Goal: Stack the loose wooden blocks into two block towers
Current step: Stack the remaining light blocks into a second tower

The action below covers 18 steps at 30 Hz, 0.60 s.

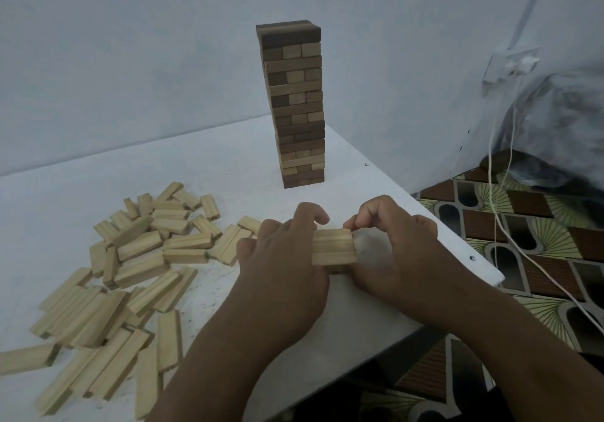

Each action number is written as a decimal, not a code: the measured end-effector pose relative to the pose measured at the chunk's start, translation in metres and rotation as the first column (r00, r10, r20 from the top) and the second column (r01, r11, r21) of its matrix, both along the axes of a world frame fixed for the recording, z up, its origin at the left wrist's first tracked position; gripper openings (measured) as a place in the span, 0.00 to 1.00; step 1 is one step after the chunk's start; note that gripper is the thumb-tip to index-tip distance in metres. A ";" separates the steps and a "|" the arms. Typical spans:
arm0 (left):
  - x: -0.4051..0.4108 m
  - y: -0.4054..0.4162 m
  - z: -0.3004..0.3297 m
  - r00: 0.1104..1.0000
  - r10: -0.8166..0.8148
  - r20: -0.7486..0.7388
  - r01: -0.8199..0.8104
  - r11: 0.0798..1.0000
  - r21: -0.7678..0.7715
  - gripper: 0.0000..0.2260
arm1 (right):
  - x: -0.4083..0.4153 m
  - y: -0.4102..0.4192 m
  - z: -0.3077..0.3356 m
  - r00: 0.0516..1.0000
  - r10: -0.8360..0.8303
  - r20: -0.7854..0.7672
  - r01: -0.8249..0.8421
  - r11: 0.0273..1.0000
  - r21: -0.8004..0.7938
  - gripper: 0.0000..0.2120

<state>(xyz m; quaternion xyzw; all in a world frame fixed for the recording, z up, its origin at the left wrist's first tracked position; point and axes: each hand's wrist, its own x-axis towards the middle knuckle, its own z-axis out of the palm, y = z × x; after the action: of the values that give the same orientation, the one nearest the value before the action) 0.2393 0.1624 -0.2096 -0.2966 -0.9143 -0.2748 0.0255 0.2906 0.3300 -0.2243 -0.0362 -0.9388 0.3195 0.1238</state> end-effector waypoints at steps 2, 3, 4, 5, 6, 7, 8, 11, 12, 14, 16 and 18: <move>0.000 -0.002 0.001 1.000 -0.012 0.006 0.012 1.000 0.008 0.24 | 0.001 0.002 -0.001 1.000 0.016 -0.010 -0.016 1.000 -0.003 0.19; 0.000 -0.002 0.001 1.000 -0.014 0.016 0.014 1.000 0.015 0.24 | 0.001 0.002 0.000 1.000 0.022 -0.015 -0.022 1.000 -0.006 0.19; -0.001 -0.003 0.001 1.000 -0.017 0.027 0.016 1.000 0.019 0.25 | 0.001 0.002 0.001 0.999 0.026 -0.019 -0.026 1.000 -0.012 0.19; -0.001 -0.004 0.001 0.999 -0.019 0.031 0.018 1.000 0.018 0.26 | 0.002 0.002 0.003 0.999 0.030 -0.025 -0.031 0.999 -0.016 0.19; -0.001 -0.005 0.001 0.999 -0.019 0.034 0.019 1.000 0.014 0.26 | 0.003 0.002 0.004 0.999 0.035 -0.033 -0.036 0.999 -0.017 0.19; -0.001 -0.005 0.001 0.999 -0.018 0.036 0.017 1.000 0.011 0.27 | 0.004 0.002 0.005 0.998 0.041 -0.040 -0.042 0.999 -0.016 0.19; -0.002 -0.005 0.000 0.999 -0.014 0.038 0.014 1.000 0.007 0.28 | 0.005 0.003 0.006 0.998 0.047 -0.039 -0.047 0.999 -0.016 0.20; -0.003 -0.005 -0.002 1.000 0.011 0.029 -0.011 1.000 -0.008 0.28 | 0.008 0.004 0.007 0.998 0.054 -0.021 -0.054 0.999 -0.008 0.23; -0.004 -0.005 -0.003 0.999 0.020 0.026 -0.020 1.000 -0.010 0.29 | 0.008 0.006 0.007 0.999 0.047 -0.019 -0.047 0.999 0.006 0.24; -0.005 -0.006 -0.004 0.999 0.035 0.034 -0.034 0.999 -0.014 0.29 | 0.008 0.010 0.005 0.999 0.028 -0.033 -0.026 0.999 0.047 0.25; -0.007 -0.008 -0.005 0.998 0.042 0.049 -0.041 0.999 -0.014 0.30 | 0.009 0.013 0.005 0.999 0.016 -0.039 -0.013 0.997 0.082 0.24; -0.007 -0.009 -0.005 0.998 0.045 0.051 -0.044 0.999 -0.014 0.30 | 0.009 0.014 0.003 0.999 0.014 -0.032 -0.011 0.995 0.098 0.23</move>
<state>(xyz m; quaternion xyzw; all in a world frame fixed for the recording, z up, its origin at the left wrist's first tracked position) 0.2322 0.1535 -0.2146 -0.2692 -0.9227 -0.2759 0.0063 0.2997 0.3441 -0.2212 -0.0187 -0.9514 0.2744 0.1388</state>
